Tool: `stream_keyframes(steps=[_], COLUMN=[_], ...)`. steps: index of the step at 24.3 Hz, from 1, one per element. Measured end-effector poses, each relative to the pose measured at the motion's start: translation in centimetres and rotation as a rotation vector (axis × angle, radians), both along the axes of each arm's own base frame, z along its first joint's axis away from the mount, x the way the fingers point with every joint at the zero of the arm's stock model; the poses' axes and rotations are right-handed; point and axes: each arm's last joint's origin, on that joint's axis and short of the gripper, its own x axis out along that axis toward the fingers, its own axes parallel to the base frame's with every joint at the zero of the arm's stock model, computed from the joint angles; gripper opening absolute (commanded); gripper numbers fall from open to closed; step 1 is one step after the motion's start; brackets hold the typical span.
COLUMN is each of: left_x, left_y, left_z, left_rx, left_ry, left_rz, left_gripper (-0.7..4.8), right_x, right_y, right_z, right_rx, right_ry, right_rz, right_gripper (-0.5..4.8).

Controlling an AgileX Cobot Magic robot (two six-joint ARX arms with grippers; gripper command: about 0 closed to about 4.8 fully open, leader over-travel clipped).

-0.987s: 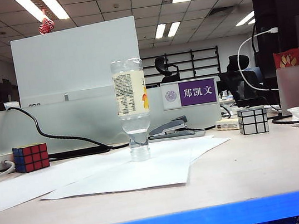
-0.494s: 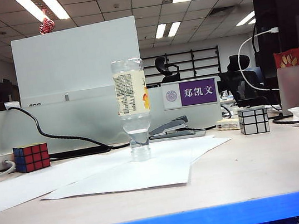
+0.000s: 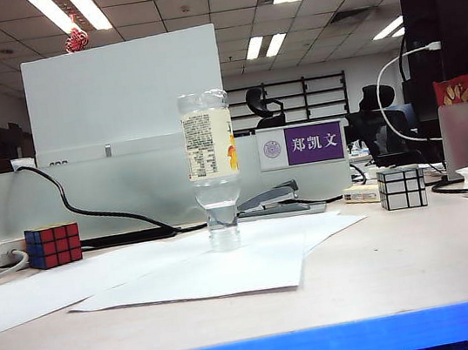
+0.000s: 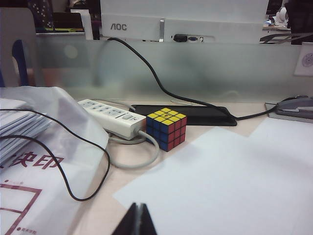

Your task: Flip the plastic bottle upside down.

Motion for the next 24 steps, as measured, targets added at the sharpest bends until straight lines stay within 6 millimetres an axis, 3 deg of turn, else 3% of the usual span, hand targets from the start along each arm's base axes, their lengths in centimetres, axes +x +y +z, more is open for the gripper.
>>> stream_keyframes(steps=[9,24], left_x=[0.0,0.0], left_y=[0.0,0.0], left_z=[0.0,0.0], left_rx=[0.0,0.0], left_ry=[0.0,0.0], left_rz=[0.0,0.0], left_gripper=[-0.03,-0.03], right_x=[0.6,0.6], right_y=[0.7,1.3], right_z=[-2.6,-2.4], right_rx=[0.001,-0.043], right_ry=[0.071,0.047], right_rz=[-0.006,0.0], right_gripper=[0.09,0.09])
